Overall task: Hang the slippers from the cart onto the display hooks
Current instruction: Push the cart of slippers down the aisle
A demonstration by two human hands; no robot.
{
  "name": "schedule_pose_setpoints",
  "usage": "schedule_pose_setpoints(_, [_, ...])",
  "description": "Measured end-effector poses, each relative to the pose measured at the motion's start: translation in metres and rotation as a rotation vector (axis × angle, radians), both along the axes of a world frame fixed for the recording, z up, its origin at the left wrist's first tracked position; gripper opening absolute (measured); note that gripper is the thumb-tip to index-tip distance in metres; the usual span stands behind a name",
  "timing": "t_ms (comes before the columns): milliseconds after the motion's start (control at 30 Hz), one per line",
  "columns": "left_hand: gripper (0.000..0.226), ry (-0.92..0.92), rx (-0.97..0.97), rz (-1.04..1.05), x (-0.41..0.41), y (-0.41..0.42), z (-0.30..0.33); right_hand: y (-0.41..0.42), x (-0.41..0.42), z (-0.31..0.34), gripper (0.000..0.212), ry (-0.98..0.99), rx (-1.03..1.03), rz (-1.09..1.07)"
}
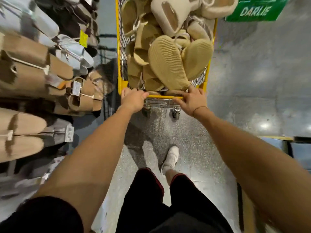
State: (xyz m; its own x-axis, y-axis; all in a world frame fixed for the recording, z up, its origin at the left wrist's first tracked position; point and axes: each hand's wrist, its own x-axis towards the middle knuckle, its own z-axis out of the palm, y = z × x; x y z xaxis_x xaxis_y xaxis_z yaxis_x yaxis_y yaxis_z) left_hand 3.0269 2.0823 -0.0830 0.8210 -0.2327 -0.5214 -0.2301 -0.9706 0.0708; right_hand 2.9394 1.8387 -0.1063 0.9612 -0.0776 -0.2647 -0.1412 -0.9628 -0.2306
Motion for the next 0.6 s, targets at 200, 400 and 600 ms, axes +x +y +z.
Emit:
schedule_pose_setpoints(200, [0.031, -0.067, 0.028, -0.062, 0.109, -0.036, 0.002, -0.041, 0.119, 0.001, 0.059, 0.024, 0.020, 0.049])
schedule_pose_setpoints(400, [0.030, -0.072, 0.017, -0.058, 0.220, -0.069, 0.001, -0.078, 0.238, -0.003, 0.076, 0.061, -0.028, 0.031])
schedule_pose_setpoints(600, [0.026, -0.035, 0.040, -0.073, 0.335, -0.097, 0.005, -0.097, 0.346, 0.007, 0.085, 0.065, -0.022, 0.014])
